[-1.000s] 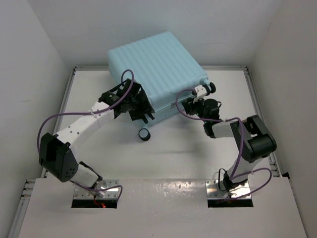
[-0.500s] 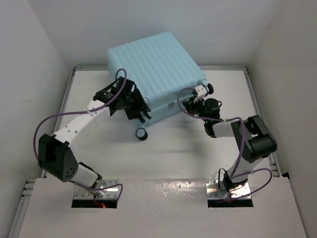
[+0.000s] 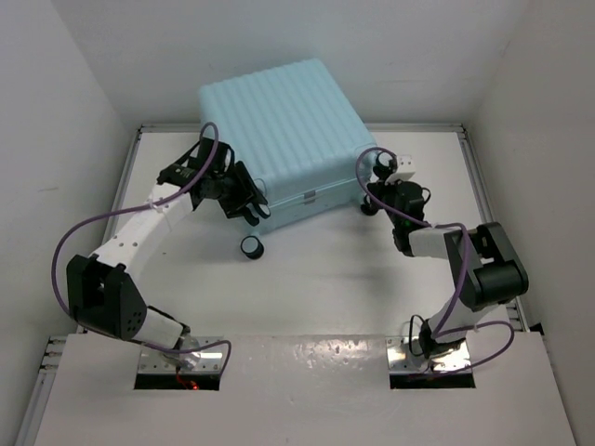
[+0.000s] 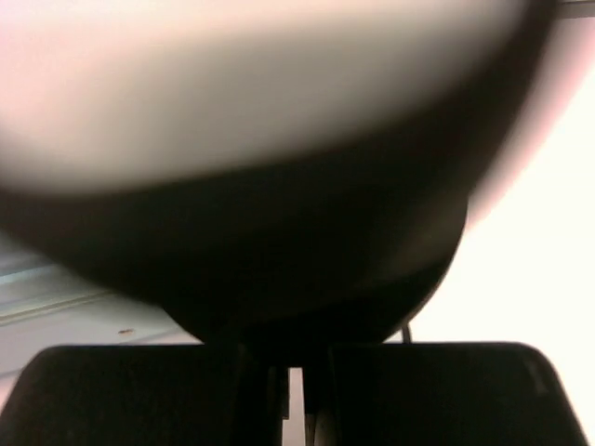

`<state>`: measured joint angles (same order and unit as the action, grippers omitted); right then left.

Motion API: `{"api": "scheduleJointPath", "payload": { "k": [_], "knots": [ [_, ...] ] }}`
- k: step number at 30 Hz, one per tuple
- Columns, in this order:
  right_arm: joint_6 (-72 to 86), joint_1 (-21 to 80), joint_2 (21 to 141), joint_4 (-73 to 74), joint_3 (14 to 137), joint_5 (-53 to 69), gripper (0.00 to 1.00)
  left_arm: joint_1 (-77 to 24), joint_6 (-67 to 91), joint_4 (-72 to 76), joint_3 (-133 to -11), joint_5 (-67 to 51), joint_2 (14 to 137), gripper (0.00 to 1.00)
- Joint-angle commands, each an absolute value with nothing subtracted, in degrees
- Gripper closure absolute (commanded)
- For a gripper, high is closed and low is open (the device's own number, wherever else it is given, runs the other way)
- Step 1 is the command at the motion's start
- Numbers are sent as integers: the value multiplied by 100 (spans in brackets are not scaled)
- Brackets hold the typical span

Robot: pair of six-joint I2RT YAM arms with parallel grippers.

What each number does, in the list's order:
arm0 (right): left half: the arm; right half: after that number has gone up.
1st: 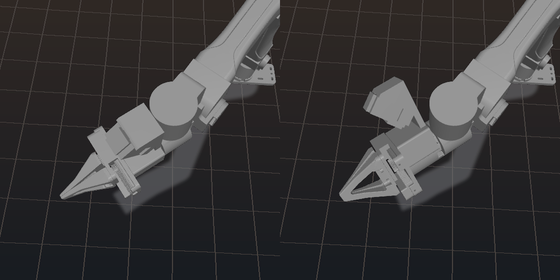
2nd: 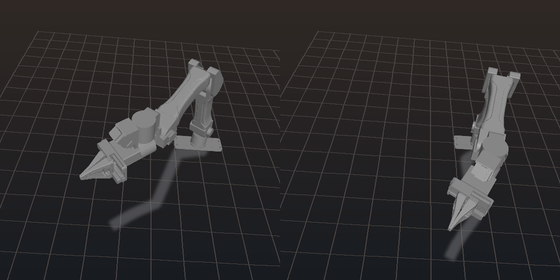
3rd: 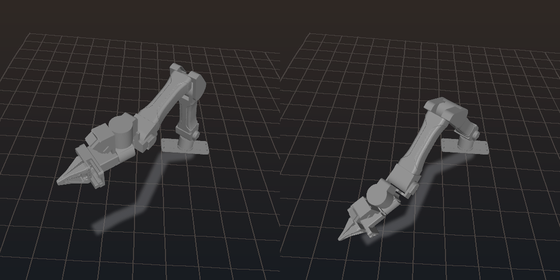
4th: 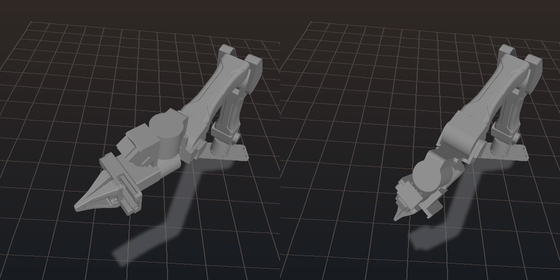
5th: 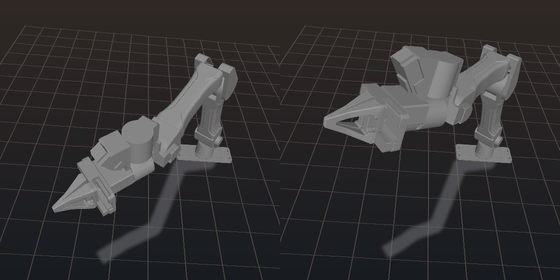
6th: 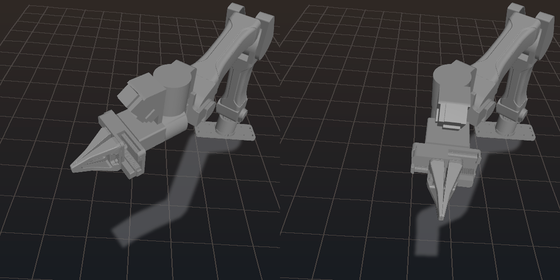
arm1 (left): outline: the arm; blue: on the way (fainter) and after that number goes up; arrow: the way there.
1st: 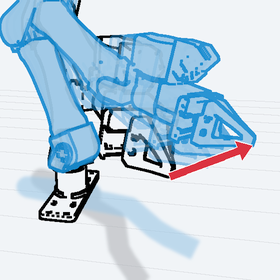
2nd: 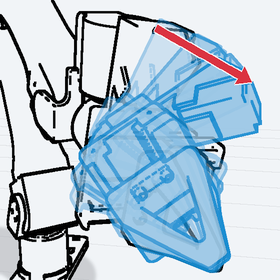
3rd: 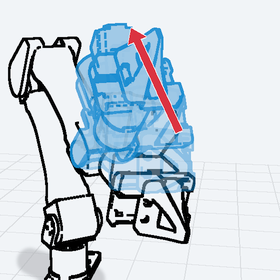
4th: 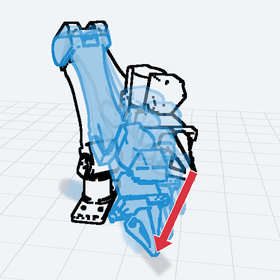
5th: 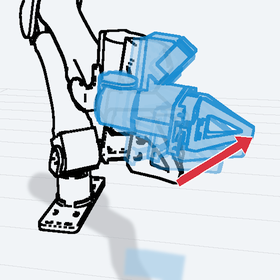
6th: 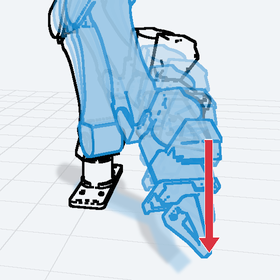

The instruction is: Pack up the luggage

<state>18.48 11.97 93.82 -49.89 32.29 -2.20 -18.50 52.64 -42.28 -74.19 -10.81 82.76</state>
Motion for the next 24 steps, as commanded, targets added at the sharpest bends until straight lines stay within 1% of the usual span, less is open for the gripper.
{"api": "scheduleJointPath", "payload": {
  "k": [1,6,7,9,10,12,13,16,22,23,24],
  "knots": [
    [1916,616,9597,-4825,3480,-1116,100,-941,4852,-3428,-7497,694,8525,100],
    [1820,221,9983,-4991,3893,-467,100,-537,4466,-3428,-7804,756,8831,100],
    [1750,185,10045,-5036,3937,126,100,-423,4291,-3428,-7953,808,8903,100],
    [1662,62,10256,-5203,4174,517,100,-369,4053,-3428,-8120,992,9148,100],
    [1574,18,10318,-5255,4253,988,100,-291,3799,-3480,-8278,1115,9219,100],
    [1469,26,10502,-5326,4525,1273,100,-194,3578,-3480,-8428,1484,9342,100],
    [1433,26,10625,-5370,4579,1666,100,-115,3516,-3480,-8490,1485,9395,100],
    [1248,26,10766,-5572,4746,2159,100,263,3288,-3480,-8674,1547,9553,100],
    [914,105,11170,-5643,5290,2417,100,598,2954,-3480,-8728,1538,9615,100],
    [888,149,11406,-5677,5709,2417,100,650,2857,-3480,-8658,1486,9676,100],
    [888,167,11495,-5678,5835,2417,100,650,2856,-3480,-8657,1485,9677,100]
  ]
}}
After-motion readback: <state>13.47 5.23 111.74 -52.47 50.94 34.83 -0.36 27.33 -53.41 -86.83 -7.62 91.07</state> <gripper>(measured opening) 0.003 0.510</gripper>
